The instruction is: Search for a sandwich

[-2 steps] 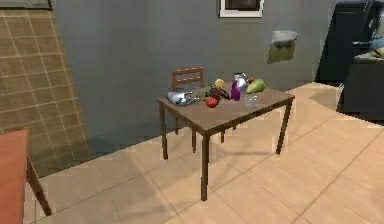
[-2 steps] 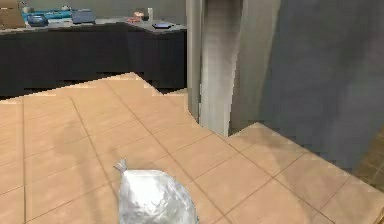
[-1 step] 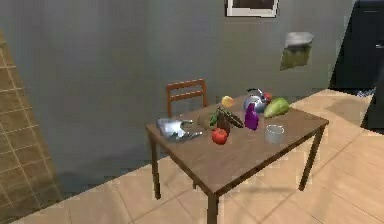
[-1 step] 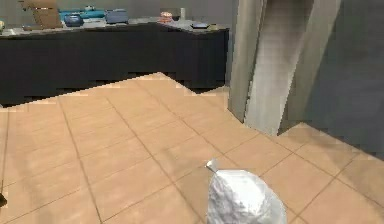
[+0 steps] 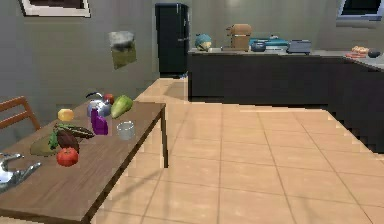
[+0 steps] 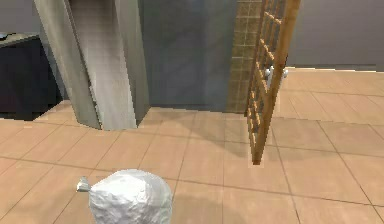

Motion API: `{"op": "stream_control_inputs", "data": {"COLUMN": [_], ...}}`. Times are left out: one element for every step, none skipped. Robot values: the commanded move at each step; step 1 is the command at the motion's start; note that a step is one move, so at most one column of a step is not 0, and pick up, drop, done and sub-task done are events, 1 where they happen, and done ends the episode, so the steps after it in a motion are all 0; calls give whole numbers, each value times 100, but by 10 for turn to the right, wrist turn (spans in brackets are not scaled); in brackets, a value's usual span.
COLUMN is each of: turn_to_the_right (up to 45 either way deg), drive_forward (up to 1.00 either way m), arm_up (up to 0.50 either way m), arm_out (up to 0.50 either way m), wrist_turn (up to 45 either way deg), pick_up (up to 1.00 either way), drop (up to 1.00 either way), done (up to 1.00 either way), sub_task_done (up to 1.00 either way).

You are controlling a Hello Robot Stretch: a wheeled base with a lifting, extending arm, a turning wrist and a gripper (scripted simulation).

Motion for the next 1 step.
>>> {"op": "stream_control_inputs", "data": {"turn_to_the_right": [30], "drive_forward": [0], "arm_up": [0], "arm_out": [0], "wrist_turn": [0], "pick_up": [0], "drop": [0], "done": [0], "sub_task_done": [0]}}
